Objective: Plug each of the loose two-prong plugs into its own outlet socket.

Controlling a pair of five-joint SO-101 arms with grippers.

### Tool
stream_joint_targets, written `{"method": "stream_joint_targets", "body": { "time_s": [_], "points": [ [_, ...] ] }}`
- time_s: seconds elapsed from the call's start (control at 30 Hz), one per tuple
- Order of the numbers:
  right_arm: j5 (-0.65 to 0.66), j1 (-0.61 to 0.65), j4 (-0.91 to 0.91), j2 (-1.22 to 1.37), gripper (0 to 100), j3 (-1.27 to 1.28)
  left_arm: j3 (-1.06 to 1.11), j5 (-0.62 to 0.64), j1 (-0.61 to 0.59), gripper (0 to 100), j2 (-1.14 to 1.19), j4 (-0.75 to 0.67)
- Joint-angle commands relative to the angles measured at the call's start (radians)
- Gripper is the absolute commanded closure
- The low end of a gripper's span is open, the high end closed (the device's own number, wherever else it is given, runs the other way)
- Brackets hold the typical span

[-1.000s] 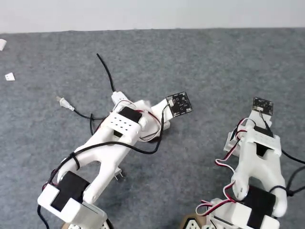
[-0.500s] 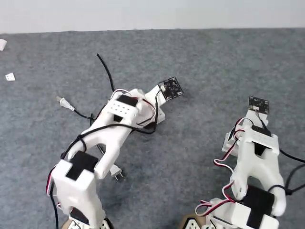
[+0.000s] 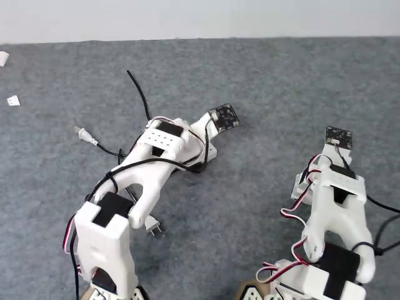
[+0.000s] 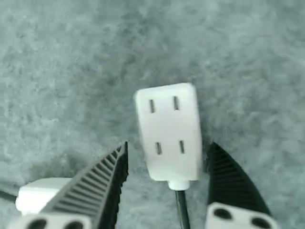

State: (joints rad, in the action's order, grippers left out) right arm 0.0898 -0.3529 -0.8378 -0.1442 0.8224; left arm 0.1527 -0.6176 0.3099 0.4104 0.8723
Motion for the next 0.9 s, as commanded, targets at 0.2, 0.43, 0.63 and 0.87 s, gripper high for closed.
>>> {"method": "stream_joint_targets", "body": {
  "time_s": [0.2,0.43,0.63,0.87],
  "points": [
    [0.012,0.013,-0.01,-0.004,95.7,-0.058,-0.179,0.167,-0.006,75,0.063,0.126],
    [0.012,0.013,-0.01,-0.004,95.7,-0.058,-0.509,0.169,-0.009,75,0.288,0.471],
    [0.011,0.013,-0.008,-0.004,95.7,-0.058,-0.949,0.241,0.003,89,0.591,0.853],
    [0.008,0.013,-0.005,-0.004,95.7,-0.058,-1.096,0.644,-0.003,99,0.632,0.888]
  ]
}}
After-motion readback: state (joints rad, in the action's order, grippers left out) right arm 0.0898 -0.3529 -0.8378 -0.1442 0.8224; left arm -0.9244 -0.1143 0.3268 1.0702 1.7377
